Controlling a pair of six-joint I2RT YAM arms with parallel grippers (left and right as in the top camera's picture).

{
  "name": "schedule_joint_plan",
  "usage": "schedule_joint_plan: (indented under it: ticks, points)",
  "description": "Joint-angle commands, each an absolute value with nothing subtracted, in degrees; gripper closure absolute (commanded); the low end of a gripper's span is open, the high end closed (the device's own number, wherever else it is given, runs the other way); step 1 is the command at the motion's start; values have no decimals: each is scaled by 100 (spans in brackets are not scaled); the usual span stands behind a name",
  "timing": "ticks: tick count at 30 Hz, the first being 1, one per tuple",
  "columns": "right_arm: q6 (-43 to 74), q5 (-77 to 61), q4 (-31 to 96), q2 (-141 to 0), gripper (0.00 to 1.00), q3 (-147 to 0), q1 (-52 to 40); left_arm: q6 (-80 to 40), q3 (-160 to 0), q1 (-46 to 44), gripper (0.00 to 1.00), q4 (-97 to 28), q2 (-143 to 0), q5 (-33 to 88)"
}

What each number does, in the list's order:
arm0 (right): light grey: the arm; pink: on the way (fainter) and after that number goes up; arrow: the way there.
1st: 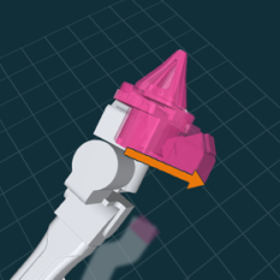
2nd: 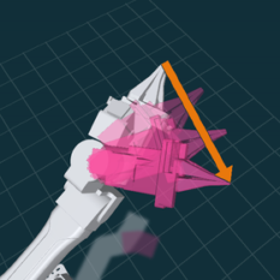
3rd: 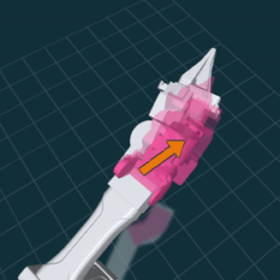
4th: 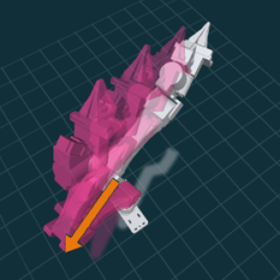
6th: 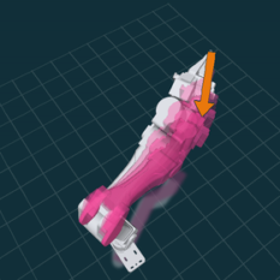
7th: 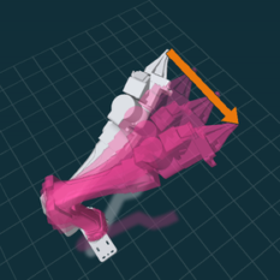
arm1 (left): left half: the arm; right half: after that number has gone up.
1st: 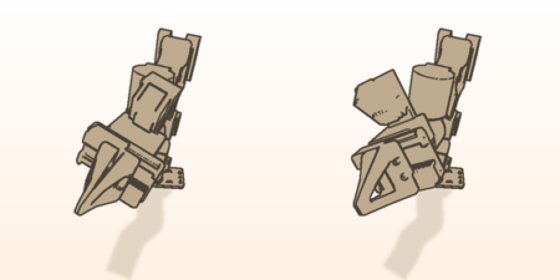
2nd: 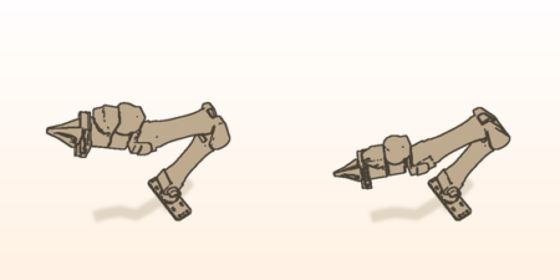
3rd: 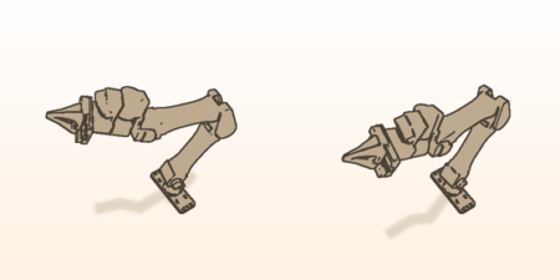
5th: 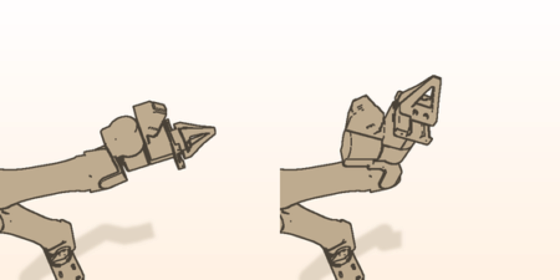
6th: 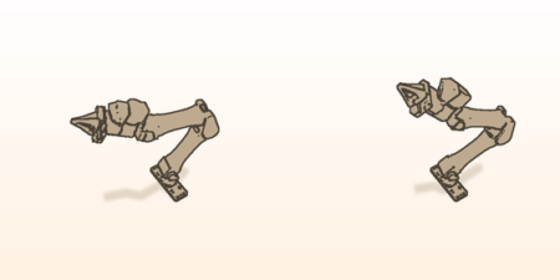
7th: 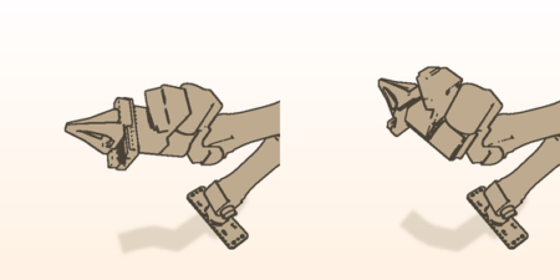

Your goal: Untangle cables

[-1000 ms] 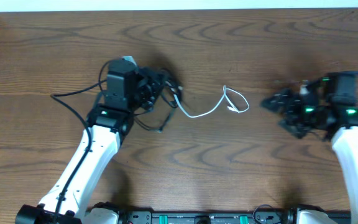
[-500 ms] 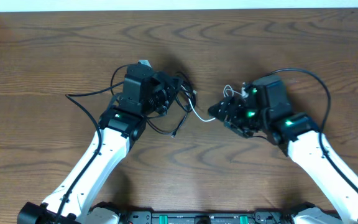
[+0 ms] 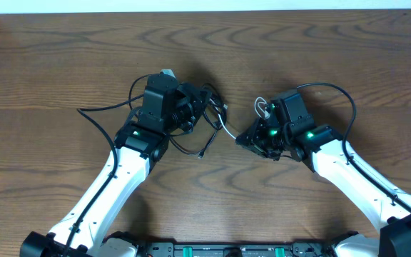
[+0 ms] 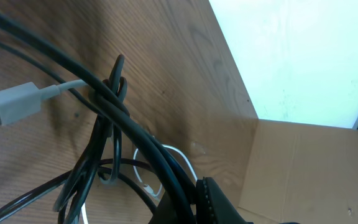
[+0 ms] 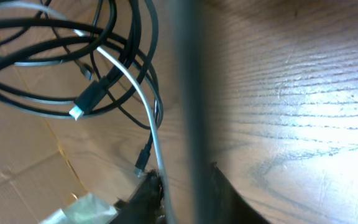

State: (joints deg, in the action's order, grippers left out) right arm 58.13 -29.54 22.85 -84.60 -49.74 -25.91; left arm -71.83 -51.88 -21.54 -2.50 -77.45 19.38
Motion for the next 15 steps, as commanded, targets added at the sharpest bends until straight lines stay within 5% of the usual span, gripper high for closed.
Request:
schedule_joint_plan:
  ticks: [1, 4, 15]
  points:
    - [5802, -3013, 2292, -8468, 88, -4954, -2613, -7190, -5199, -2163, 92, -209, -7671, 2014]
    - [5800, -2851, 2290, -8468, 99, -4954, -2611, -7190, -5199, -2163, 92, -211, -7671, 2073]
    - [5179, -574, 2683, -8388, 99, -5140, -2064, -7091, -5199, -2156, 93, -322, -7671, 2182]
